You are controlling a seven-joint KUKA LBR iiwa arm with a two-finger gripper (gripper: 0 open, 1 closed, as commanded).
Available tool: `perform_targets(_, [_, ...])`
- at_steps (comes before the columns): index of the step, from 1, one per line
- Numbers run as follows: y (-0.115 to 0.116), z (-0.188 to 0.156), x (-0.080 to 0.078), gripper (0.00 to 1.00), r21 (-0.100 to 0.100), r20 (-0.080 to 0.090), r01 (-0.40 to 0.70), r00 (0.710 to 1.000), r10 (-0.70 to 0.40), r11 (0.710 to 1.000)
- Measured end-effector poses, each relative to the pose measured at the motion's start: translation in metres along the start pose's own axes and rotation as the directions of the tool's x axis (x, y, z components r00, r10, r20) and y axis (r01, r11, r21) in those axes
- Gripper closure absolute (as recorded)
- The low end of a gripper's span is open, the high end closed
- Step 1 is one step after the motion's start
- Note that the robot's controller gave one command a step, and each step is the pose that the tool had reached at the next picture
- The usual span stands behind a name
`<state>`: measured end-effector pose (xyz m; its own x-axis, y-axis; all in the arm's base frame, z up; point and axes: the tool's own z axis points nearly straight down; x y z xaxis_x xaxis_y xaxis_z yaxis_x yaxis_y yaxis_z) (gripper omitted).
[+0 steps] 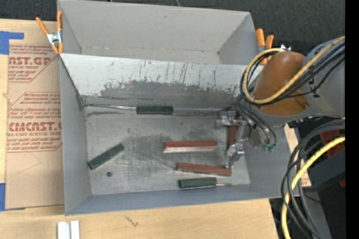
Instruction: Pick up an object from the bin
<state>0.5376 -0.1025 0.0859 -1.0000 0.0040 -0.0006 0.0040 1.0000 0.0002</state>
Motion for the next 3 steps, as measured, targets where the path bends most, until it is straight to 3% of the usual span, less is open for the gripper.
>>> perform_targets(1, [0.065, 0.013, -0.013, 1.0, 0.0, -0.006, 0.283, 0.959, -0.283, 0.959])
perform_targets(2, [0.065, 0.013, -0.013, 1.0, 0.0, -0.006, 0.284, 0.959, -0.284, 0.959])
perform_targets(3, [0.068, -0.127, 0.005, 1.0, 0.0, 0.002, 0.323, 0.947, -0.323, 0.947])
